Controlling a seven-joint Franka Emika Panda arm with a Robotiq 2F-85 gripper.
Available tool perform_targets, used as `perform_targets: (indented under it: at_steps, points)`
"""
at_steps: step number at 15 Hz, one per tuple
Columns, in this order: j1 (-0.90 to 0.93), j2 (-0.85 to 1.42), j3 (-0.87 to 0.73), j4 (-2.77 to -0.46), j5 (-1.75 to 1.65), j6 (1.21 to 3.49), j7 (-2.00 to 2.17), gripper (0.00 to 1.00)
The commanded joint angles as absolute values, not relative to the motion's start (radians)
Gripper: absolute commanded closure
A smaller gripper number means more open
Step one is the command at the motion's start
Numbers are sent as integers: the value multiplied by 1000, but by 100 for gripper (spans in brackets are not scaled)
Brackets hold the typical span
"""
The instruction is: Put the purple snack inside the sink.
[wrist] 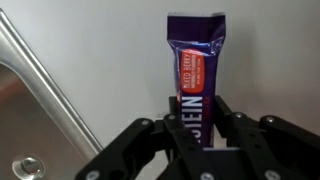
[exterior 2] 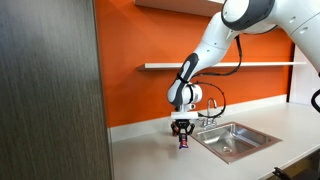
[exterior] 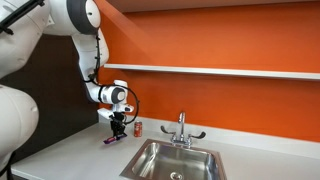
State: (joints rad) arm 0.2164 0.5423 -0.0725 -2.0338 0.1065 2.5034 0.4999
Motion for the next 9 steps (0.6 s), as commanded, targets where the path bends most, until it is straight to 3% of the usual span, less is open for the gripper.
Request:
perform_targets:
  at_steps: [1,9]
  points:
    - [219,445,-80,-2098,82,2477,528,88]
    - [171,320,-125,-2245,59,2508,517,88]
